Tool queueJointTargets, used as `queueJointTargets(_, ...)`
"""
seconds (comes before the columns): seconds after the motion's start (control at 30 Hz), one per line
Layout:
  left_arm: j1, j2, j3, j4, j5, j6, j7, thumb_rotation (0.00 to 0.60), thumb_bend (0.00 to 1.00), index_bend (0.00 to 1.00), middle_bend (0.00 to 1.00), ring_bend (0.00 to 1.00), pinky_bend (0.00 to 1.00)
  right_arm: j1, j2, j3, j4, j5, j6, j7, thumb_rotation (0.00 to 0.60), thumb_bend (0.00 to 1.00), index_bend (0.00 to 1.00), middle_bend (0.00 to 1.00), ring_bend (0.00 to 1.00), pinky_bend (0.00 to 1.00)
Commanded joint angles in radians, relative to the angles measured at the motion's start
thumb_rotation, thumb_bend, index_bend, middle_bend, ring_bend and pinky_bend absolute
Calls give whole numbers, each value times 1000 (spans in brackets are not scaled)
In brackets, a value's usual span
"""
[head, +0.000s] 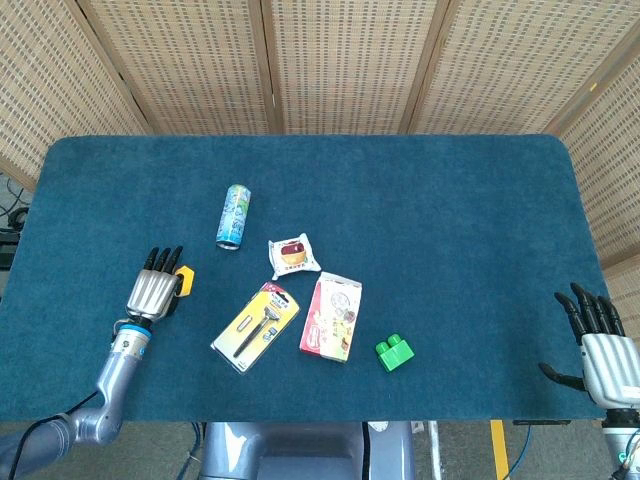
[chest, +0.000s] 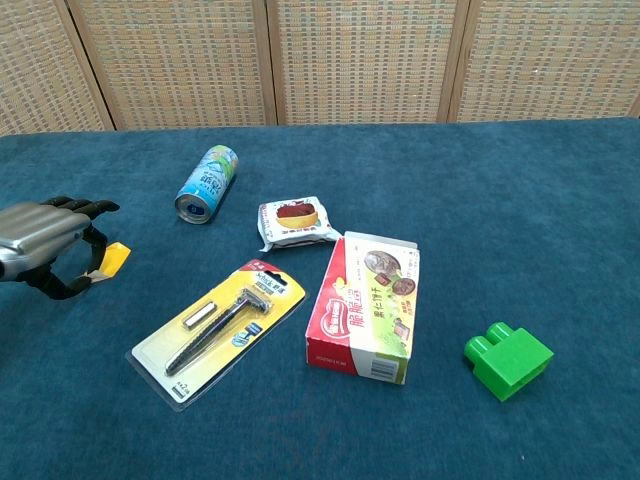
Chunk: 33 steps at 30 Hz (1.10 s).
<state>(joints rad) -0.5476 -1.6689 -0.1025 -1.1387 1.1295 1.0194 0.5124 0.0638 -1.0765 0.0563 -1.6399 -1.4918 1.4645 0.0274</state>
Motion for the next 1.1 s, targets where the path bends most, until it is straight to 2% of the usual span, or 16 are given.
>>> queueJointTargets(0.03,-2,-2,-3,4,-2,-1,-1,600,459,639,0,0,0,0,0,0,0,0,-1,0,600,53,83,0,0,0)
queueJointTargets(0.67,-42,-18,-59,41,-15,-6,-19,600,481,649,0,0,0,2,0,1,0,4,-5,-1,600,53,83,0,0,0)
queueJointTargets(1.1,-106,-22,-123,101,-57,-39,0,600,483,653,0,0,0,4,-3,1,4,7,-9,-3,600,53,83,0,0,0)
